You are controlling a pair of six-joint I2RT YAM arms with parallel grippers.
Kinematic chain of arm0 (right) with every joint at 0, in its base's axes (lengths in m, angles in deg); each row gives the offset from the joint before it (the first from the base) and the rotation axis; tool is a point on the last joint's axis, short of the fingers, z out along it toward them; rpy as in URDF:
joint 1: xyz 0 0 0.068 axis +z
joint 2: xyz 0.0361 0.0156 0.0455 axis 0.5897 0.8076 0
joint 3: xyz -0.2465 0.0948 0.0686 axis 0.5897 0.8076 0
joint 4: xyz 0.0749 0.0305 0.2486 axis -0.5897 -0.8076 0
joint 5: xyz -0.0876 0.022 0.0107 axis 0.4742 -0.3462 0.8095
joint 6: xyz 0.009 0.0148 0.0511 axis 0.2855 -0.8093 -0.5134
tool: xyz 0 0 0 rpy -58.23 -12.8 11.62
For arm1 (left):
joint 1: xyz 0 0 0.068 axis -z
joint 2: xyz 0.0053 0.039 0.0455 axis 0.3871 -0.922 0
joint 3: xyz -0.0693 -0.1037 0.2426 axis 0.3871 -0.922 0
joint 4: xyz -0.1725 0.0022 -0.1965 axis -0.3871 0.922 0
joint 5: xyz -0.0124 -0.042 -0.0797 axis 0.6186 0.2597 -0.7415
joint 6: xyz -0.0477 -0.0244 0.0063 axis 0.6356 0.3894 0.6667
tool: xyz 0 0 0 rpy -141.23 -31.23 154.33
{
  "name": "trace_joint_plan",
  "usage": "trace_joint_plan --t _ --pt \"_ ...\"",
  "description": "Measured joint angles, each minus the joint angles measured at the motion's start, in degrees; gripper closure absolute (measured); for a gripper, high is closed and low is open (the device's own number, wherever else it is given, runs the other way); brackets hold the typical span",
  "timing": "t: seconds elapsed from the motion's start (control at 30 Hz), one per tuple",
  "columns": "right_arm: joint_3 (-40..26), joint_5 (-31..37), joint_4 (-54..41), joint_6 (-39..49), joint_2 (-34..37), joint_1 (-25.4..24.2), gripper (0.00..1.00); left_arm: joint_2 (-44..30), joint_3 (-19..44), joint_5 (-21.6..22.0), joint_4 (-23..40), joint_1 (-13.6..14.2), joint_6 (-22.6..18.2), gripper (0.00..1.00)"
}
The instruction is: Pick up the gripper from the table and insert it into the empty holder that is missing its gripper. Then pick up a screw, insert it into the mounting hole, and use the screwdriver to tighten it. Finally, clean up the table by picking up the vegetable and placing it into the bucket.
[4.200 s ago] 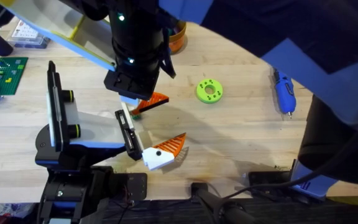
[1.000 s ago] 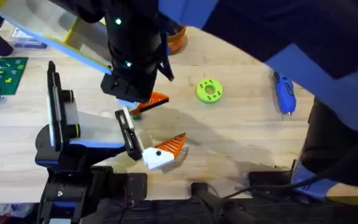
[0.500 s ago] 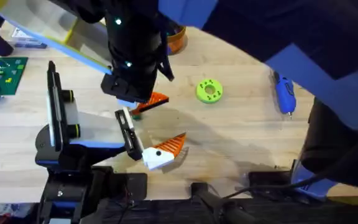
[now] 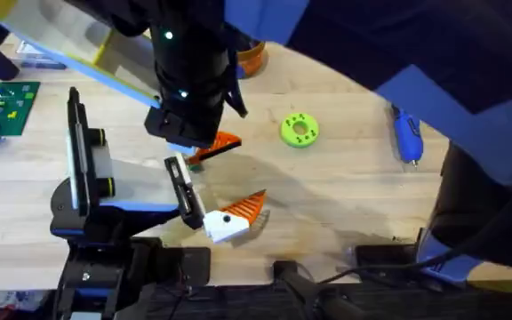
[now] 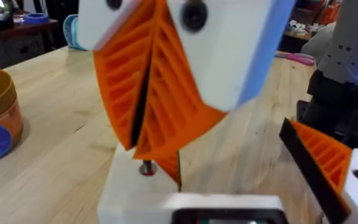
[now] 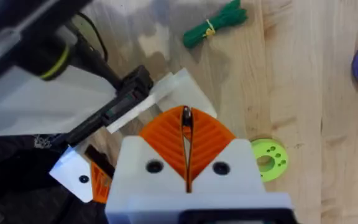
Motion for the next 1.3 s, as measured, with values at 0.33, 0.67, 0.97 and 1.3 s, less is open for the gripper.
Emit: trace_joint_plan --t 0.33,0.67,0.97,1.3 --pt "0.2 0.0 -0.1 0.0 0.0 0.0 0.989 0.0 0.0 0.0 0.0 0.0 0.0 0.013" --pt "0.2 0.0 0.0 0.0 0.0 0.0 0.989 0.0 0.0 0.0 0.0 0.0 0.0 0.013" --pt "1.5 0.0 0.0 0.0 0.0 0.1 0.989 0.0 0.0 0.0 0.0 0.0 0.0 0.013" --pt "2.5 0.0 0.2 0.0 0.0 0.1 0.989 0.0 0.0 0.0 0.0 0.0 0.0 0.013"
